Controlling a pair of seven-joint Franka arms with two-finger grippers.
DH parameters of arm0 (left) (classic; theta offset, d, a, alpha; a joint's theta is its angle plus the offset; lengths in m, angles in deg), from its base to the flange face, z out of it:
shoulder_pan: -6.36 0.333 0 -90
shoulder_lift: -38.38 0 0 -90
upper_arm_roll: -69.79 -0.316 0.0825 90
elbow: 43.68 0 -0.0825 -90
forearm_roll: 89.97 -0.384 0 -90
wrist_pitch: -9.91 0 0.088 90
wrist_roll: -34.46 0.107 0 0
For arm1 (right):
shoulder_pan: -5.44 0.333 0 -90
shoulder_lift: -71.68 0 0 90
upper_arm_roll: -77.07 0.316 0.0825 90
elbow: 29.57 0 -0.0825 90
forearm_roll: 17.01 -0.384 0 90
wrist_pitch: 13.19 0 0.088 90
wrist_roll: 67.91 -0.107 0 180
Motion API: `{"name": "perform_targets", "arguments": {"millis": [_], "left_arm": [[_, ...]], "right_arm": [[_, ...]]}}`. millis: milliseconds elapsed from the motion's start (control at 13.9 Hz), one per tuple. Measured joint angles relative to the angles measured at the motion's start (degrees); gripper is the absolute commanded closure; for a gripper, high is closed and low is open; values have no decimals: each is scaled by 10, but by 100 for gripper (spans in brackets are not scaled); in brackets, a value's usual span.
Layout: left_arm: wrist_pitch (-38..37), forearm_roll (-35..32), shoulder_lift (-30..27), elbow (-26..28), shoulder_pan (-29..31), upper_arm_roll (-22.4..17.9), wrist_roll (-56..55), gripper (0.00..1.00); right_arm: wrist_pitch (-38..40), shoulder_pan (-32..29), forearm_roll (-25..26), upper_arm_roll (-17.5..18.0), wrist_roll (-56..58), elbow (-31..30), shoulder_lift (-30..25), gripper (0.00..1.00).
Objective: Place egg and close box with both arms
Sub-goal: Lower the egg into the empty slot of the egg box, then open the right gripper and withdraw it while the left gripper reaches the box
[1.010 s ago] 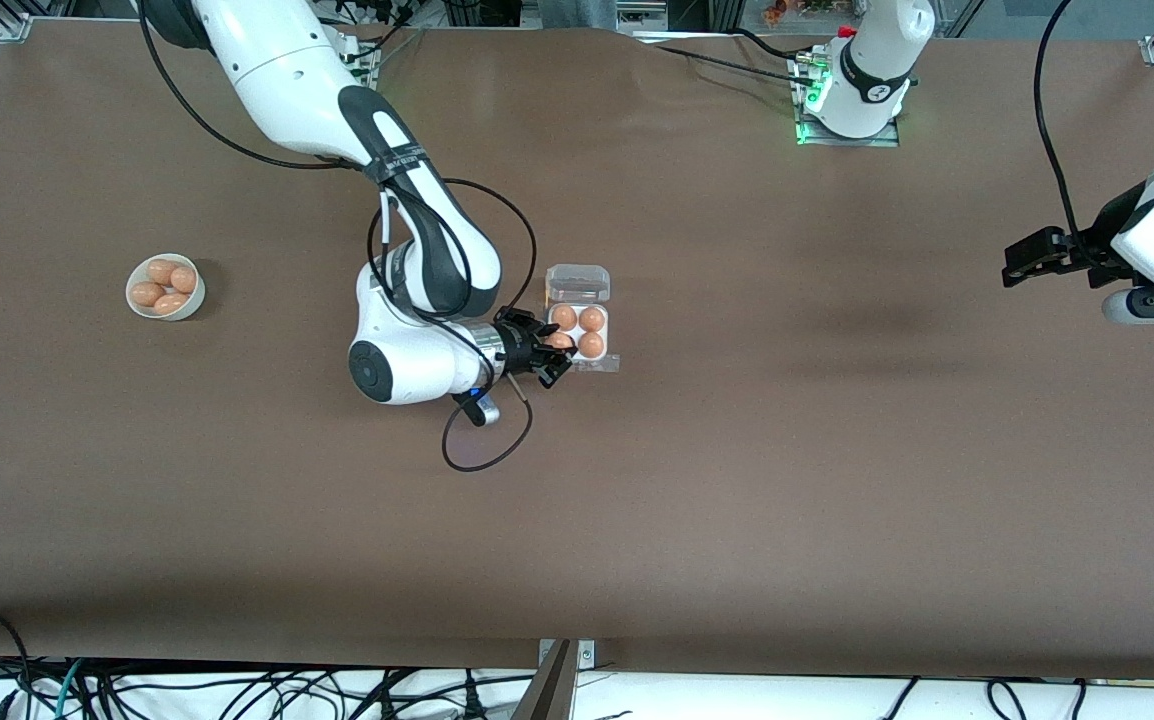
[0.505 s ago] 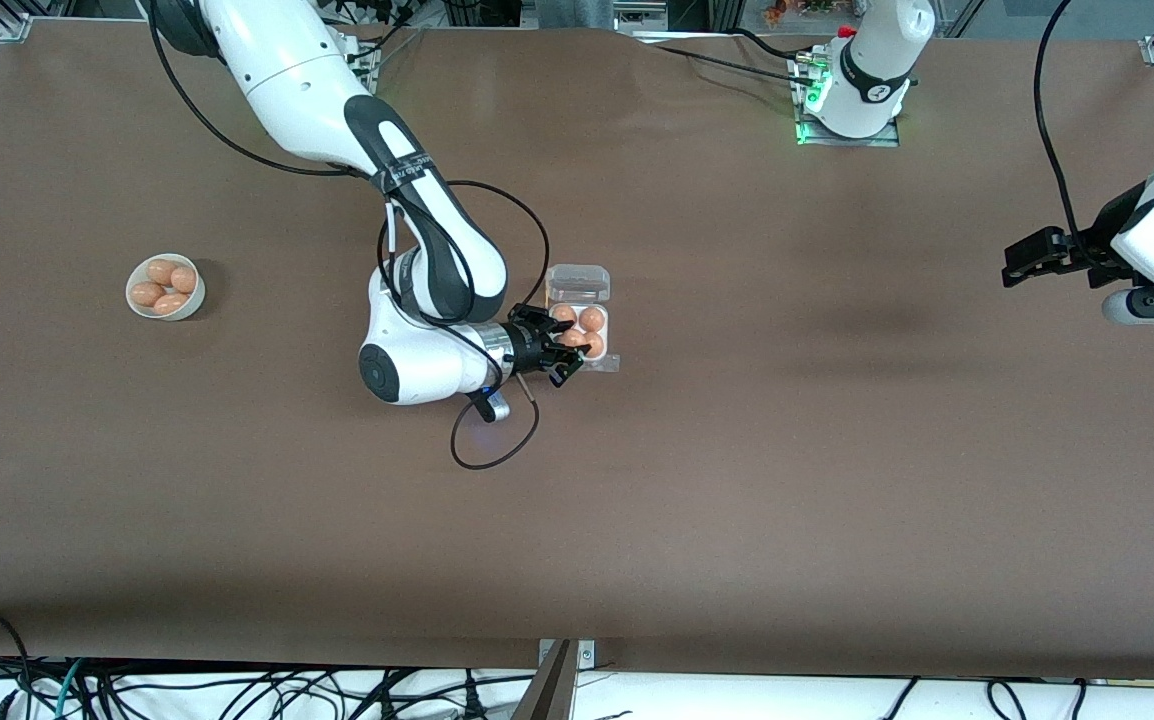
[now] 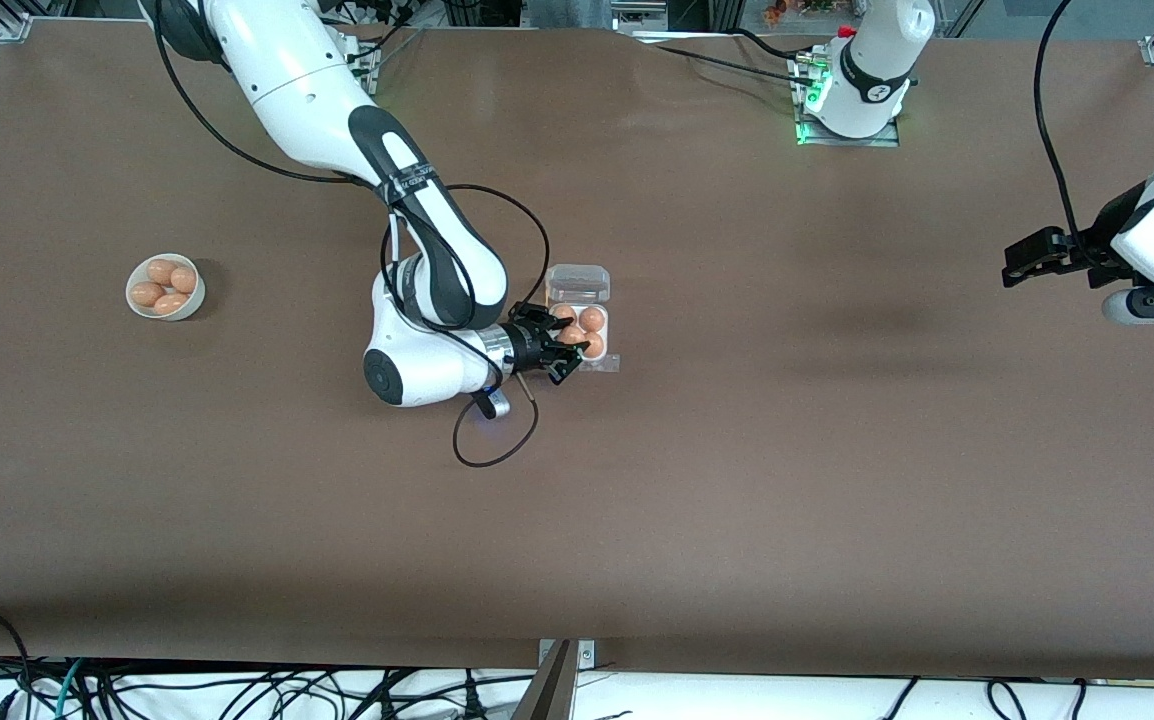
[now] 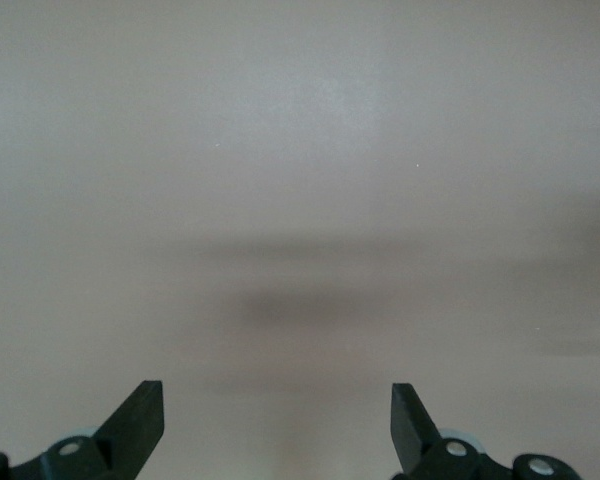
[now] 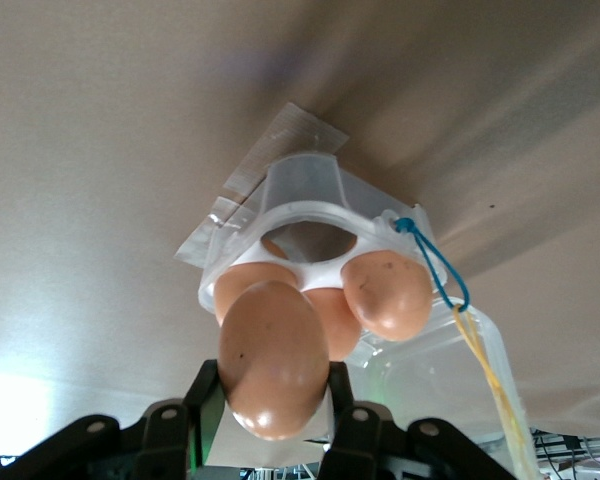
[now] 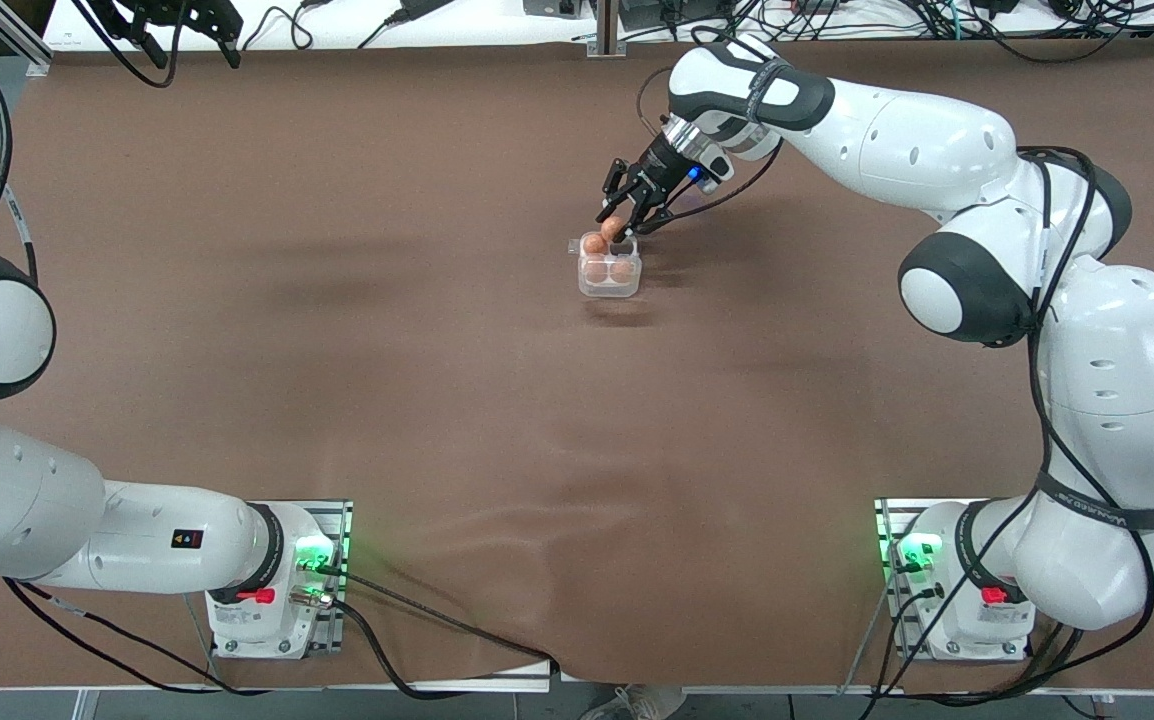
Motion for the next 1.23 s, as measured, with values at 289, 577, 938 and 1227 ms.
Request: {"name": "perform_targets", "arguments": {"millis": [289, 577, 938, 1227], "left_arm": [[0, 0, 0, 0, 0, 0, 0, 0], [0, 0, 0, 0, 0, 0, 0, 0], [0, 0, 0, 0, 0, 0, 0, 0], [0, 6, 0, 0, -1, 2, 0, 0]], "right_arm": [[32, -5, -19, 0, 7, -3, 1, 59], [33, -6, -20, 0, 9, -4, 3, 0], [32, -7, -20, 0, 18, -4, 9, 0], [28, -13, -7, -7, 34, 10, 1, 0]]}}
